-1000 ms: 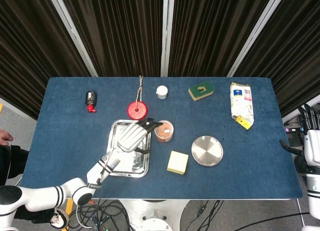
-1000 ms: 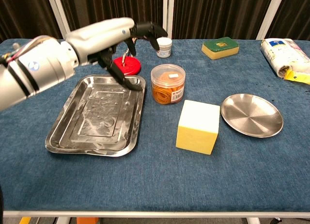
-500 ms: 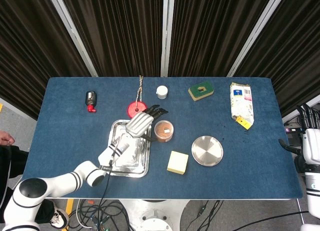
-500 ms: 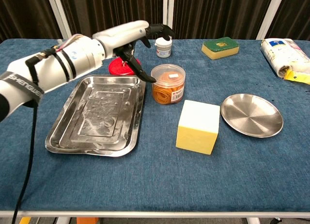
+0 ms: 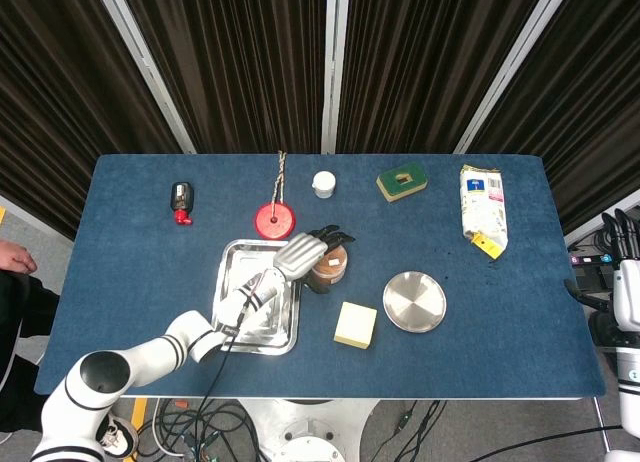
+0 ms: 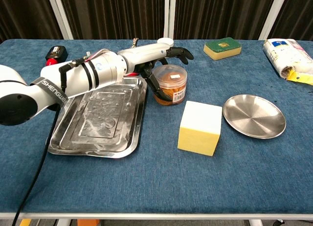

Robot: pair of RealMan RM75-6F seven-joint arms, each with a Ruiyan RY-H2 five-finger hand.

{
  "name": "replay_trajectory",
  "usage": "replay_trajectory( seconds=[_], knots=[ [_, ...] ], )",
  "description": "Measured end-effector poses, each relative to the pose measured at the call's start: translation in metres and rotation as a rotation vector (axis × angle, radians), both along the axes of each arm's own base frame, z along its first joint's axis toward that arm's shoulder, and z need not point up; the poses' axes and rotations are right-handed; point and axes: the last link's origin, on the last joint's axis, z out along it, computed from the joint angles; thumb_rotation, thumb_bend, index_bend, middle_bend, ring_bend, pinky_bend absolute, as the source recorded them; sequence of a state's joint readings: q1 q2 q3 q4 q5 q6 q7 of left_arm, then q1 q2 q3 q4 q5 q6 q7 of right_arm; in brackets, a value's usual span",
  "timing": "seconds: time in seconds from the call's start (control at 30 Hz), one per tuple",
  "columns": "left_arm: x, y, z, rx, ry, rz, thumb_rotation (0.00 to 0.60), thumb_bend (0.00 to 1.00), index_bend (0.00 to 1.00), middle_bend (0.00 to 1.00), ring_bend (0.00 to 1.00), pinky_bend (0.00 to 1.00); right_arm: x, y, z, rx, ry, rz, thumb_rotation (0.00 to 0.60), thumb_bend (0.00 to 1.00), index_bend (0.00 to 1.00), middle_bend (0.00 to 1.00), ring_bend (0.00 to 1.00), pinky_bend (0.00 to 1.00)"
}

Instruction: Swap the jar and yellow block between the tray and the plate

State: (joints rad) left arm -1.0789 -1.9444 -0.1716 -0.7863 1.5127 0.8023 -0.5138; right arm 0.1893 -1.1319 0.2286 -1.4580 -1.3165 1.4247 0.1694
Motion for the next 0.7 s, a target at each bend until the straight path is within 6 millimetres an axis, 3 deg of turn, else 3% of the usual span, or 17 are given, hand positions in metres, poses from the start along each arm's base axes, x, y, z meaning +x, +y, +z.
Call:
replay_trajectory(
  seconds=[0.2, 0.4, 0.57, 0.7],
  knots=[
    [0.0, 0.004, -0.004, 0.017, 0.007, -0.002, 0.6, 0.12, 0.26, 0.31, 0.21, 0.41, -0.004, 0.0, -0.001, 0.003, -0.001, -0.006, 0.6, 0.09, 0.0, 0.0, 0.0, 0.03],
    [0.001, 0.005, -0.008, 0.024, 0.014, -0.002, 0.6, 0.19, 0.37, 0.39, 0.3, 0.52, -0.003, 0.001, -0.001, 0.002, 0.001, -0.004, 0.6, 0.09, 0.0, 0.0, 0.0, 0.03],
    [0.003, 0.004, -0.003, 0.043, -0.018, -0.015, 0.6, 0.21, 0.4, 0.42, 0.34, 0.56, -0.003, 0.001, 0.0, 0.0, 0.001, -0.002, 0.6, 0.1, 0.0, 0.0, 0.0, 0.03],
    [0.003, 0.004, 0.013, 0.085, -0.058, -0.041, 0.6, 0.21, 0.41, 0.43, 0.35, 0.56, -0.001, 0.002, -0.001, 0.006, 0.005, 0.004, 0.6, 0.1, 0.0, 0.0, 0.0, 0.03]
  ],
)
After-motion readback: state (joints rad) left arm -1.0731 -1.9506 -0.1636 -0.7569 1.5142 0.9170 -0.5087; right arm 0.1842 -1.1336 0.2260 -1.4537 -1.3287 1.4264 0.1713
